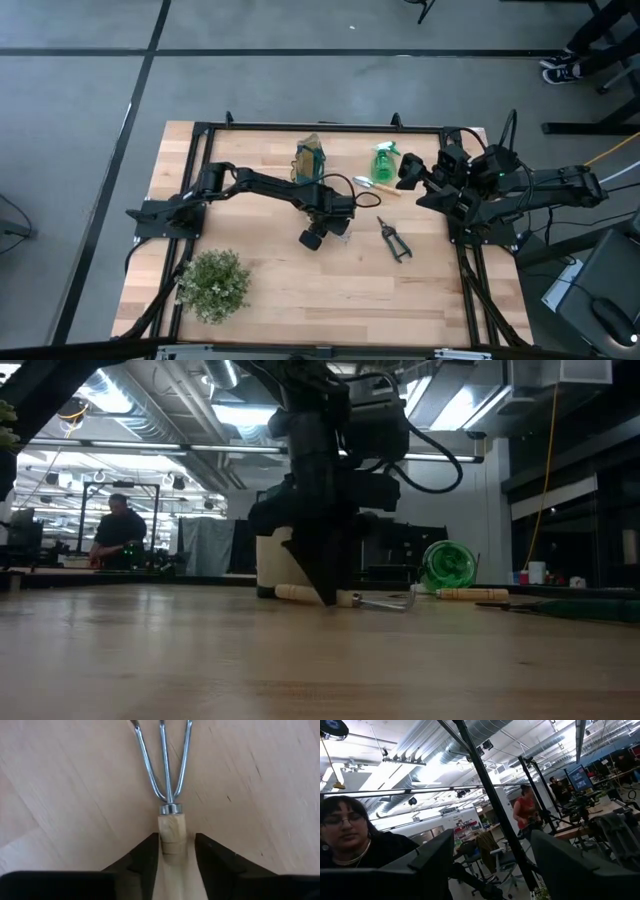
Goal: Pick & Place Garden tools in Gardening bag
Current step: Put the hand rake into the gardening bag
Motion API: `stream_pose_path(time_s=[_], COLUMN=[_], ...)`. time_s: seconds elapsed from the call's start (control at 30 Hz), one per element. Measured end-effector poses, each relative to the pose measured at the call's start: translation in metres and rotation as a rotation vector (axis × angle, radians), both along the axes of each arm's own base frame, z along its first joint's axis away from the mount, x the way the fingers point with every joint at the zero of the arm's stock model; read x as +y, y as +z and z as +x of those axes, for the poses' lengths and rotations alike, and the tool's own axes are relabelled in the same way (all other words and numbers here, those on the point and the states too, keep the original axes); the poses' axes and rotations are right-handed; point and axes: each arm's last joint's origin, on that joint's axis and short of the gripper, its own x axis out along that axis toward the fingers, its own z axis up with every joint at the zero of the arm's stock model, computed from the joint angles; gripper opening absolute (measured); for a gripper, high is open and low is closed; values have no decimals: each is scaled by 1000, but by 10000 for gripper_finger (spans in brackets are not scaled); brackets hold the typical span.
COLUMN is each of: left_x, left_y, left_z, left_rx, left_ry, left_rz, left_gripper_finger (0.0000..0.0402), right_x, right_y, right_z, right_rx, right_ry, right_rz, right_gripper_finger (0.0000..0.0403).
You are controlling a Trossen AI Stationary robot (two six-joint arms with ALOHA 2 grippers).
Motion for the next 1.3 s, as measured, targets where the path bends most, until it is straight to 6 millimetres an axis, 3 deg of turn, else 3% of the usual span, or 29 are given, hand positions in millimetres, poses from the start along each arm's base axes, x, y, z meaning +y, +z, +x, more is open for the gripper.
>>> stream_pose_path(time_s=[0.17, 0.43, 0.63, 0.83, 1.03, 1.3], left_x=[0, 0, 15, 40, 57, 70], left_y=[0, 1, 19, 61, 123, 208], left_z=[-1, -3, -3, -3, -14, -49], left_rx=[14, 26, -27, -198, -456, -778], left_ry=[15, 44, 95, 209, 261, 329], left_rz=[-19, -39, -44, -116, -182, -200], left_gripper_finger=[47, 46, 46, 46, 46, 46], right_x=[0, 0, 0, 0, 0, 0], right_y=[0, 0, 0, 0, -1, -1], right_z=[0, 0, 0, 0, 0, 0], right_rx=[0, -9, -9, -6, -13, -25], right_ry=[0, -10, -9, -3, -12, -27], right_rz=[0, -18, -18, -22, -44, -80], right_gripper_finger=[268, 268, 268, 268, 268, 268])
